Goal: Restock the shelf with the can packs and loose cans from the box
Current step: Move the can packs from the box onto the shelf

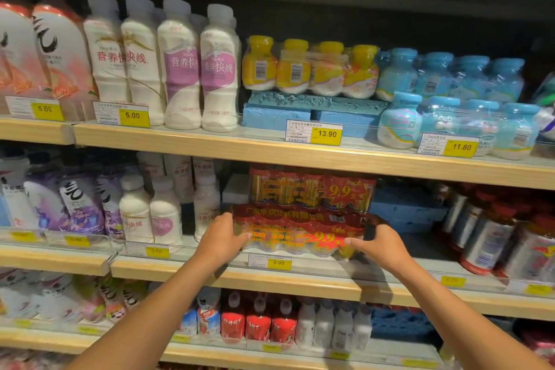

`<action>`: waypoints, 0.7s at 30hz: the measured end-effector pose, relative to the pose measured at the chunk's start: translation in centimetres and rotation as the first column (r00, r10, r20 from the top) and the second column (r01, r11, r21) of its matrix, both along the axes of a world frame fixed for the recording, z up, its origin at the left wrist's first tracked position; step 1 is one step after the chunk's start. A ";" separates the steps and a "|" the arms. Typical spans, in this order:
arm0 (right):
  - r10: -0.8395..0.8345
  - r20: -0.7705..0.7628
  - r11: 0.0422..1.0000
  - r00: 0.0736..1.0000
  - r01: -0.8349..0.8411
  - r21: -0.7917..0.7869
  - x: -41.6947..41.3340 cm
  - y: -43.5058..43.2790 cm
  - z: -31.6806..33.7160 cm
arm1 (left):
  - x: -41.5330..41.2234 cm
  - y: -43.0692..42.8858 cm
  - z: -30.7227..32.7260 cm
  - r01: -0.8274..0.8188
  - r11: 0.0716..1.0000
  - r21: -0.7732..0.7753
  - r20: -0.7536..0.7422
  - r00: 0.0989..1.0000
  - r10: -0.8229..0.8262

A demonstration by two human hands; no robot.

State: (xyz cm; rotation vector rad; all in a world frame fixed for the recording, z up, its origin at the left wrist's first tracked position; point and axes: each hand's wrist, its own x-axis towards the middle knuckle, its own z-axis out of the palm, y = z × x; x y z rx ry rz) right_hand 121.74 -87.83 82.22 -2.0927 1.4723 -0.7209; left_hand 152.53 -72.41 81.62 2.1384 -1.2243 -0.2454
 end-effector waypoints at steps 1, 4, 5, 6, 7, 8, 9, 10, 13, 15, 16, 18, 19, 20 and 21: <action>-0.013 -0.022 0.999 1.000 0.012 -0.043 0.1 0.8 0.2 | -0.2 0.4 -0.2 0.021 1.000 -0.010 0.016 1.000 -0.021; -0.046 -0.026 0.979 0.999 0.040 -0.201 0.4 3.8 0.7 | -0.3 1.7 -0.9 0.095 0.993 -0.070 0.078 0.993 -0.089; -0.032 -0.011 0.966 0.999 0.028 -0.256 0.6 4.9 0.5 | -0.2 2.5 -1.2 0.119 0.990 -0.081 0.102 0.989 -0.110; -0.011 0.004 0.952 1.000 0.012 -0.305 0.7 5.9 0.3 | -0.1 3.3 -1.4 0.144 0.985 -0.096 0.125 0.983 -0.132; 0.009 0.028 0.941 1.000 0.001 -0.339 0.9 7.0 0.1 | 0.0 4.0 -1.6 0.173 0.978 -0.117 0.149 0.977 -0.155; 0.033 0.062 0.933 0.998 -0.008 -0.360 1.4 8.5 -0.2 | 0.3 5.2 -1.8 0.210 0.968 -0.140 0.180 0.966 -0.184; 0.073 0.094 0.919 0.993 -0.030 -0.394 1.9 9.9 -0.4 | 0.5 6.2 -1.9 0.251 0.953 -0.168 0.217 0.953 -0.213; 0.123 0.111 0.900 0.986 -0.063 -0.432 2.7 11.6 -0.8 | 1.0 7.5 -2.2 0.289 0.938 -0.192 0.251 0.938 -0.238; 0.222 0.089 0.871 0.971 -0.156 -0.466 5.3 16.4 -2.5 | 2.4 11.1 -3.7 0.380 0.901 -0.209 0.316 0.898 -0.305; 0.248 0.073 0.886 0.966 -0.196 -0.421 7.4 19.1 -4.2 | 3.7 13.6 -5.2 0.412 0.890 -0.196 0.316 0.885 -0.341; 0.252 0.072 0.897 0.965 -0.205 -0.392 8.3 20.4 -5.2 | 4.3 14.9 -6.1 0.420 0.887 -0.191 0.303 0.885 -0.354; 0.261 0.064 0.917 0.963 -0.227 -0.329 10.1 22.8 -7.7 | 5.7 17.4 -8.2 0.432 0.883 -0.181 0.291 0.881 -0.372; 0.276 0.056 0.924 0.960 -0.249 -0.289 11.0 23.8 -8.9 | 6.5 18.5 -9.3 0.437 0.884 -0.166 0.291 0.878 -0.379; 0.296 0.040 0.930 0.954 -0.278 -0.241 11.9 24.9 -10.6 | 7.3 19.7 -10.8 0.441 0.887 -0.138 0.283 0.876 -0.391; 0.312 0.030 0.936 0.950 -0.302 -0.182 12.4 25.8 -12.2 | 7.9 20.8 -12.2 0.440 0.892 -0.104 0.267 0.876 -0.401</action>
